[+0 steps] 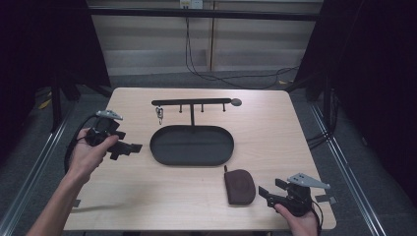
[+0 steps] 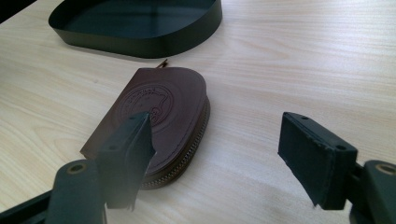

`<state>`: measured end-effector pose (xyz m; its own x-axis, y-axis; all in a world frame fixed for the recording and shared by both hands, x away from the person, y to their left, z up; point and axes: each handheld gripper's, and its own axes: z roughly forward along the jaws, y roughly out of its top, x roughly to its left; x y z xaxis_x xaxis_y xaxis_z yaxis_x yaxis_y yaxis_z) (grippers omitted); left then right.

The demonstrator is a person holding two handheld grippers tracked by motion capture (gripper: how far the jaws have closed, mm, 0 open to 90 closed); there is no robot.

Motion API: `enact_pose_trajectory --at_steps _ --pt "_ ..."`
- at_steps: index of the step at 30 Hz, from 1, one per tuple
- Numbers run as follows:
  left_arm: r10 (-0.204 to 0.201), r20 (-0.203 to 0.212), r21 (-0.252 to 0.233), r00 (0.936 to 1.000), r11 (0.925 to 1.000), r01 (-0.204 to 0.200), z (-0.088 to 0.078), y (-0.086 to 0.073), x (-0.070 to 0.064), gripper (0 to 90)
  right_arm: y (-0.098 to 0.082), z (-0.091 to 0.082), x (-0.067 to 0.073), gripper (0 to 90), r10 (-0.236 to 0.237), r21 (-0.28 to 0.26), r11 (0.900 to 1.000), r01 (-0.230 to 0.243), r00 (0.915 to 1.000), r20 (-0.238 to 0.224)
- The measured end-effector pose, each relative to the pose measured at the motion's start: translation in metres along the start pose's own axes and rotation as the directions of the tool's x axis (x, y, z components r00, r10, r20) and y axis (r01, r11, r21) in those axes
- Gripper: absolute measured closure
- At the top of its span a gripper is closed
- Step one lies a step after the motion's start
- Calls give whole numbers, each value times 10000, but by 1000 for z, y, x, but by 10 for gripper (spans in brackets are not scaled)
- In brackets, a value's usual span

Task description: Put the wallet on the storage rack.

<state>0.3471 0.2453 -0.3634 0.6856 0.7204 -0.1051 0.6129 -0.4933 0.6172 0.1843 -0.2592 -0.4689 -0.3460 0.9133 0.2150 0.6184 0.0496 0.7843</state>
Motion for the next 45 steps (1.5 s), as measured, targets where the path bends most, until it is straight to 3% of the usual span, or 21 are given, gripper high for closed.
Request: enact_pose_trajectory --at_steps 2,6,7,12,14,15,18,21,23,28,31,33,36,37,40,41,42,44,45 --pt "18 -210 -36 9998 10000 -19 1 -7 -2 186 0 1 0 252 27 16 10000 -27 10000 15" --pt "-246 147 -584 9996 9980 254 0 -23 -4 187 1 3 0 248 39 27 10000 -39 10000 23" --pt "-408 324 -717 9986 9965 431 2 -34 -3 187 1 2 0 246 71 27 10000 -72 10000 25" --pt "-648 194 -977 9977 9930 664 4 -52 -4 189 3 -2 -2 213 154 -61 9999 -153 9997 192" --pt "-895 166 -1352 9959 9866 909 4 -60 -7 189 4 -3 -1 206 113 -18 9999 -113 9998 145" --pt "-833 96 -1457 9965 9858 838 3 -63 -8 189 5 -3 -1 206 91 -23 10000 -91 9998 156" --pt "-941 -381 -1936 9948 9774 851 0 -73 -13 189 7 -4 0 211 49 13 10000 -49 9999 108" --pt "-1061 -302 -2274 9939 9690 965 -2 -83 -17 189 11 -5 0 222 42 -1 10000 -42 10000 83" --pt "-828 -348 -2110 9960 9747 737 -1 -90 -21 189 13 -4 1 228 18 44 10000 -18 10000 -12" --pt "-422 -160 -1987 9990 9793 382 -7 -108 -36 189 19 0 6 226 -80 465 9989 100 9990 -438" --pt "-461 -28 -2260 9989 9731 442 -10 -118 -44 189 23 1 9 223 -139 711 9973 178 9984 -547" --pt "-664 196 -2640 9976 9620 693 -9 -126 -50 197 25 2 10 204 86 788 9969 -29 9974 -714" --pt "-565 248 -2580 9981 9642 610 -3 -133 -56 206 29 5 14 218 45 985 9951 24 9976 -692" --pt "-449 431 -2475 9981 9674 542 1 -133 -55 207 30 7 15 227 49 1015 9948 23 9975 -711" --pt "-442 269 -2596 9987 9644 497 6 -136 -54 207 33 10 18 256 -12 1112 9937 99 9969 -782" --pt "-575 672 -2205 9961 9728 710 13 -139 -48 206 35 12 21 263 -181 1314 9909 299 9958 -900" --pt "-575 672 -2205 9961 9728 710 13 -139 -48 206 35 12 21 263 -181 1314 9909 299 9958 -900" --pt "-852 1138 -2039 9898 9731 1072 16 -144 -43 205 36 17 23 276 -538 1488 9865 691 9930 -1047" --pt "-879 928 -2158 9918 9707 1062 15 -146 -43 206 37 24 23 295 -472 1788 9814 700 9905 -1288"
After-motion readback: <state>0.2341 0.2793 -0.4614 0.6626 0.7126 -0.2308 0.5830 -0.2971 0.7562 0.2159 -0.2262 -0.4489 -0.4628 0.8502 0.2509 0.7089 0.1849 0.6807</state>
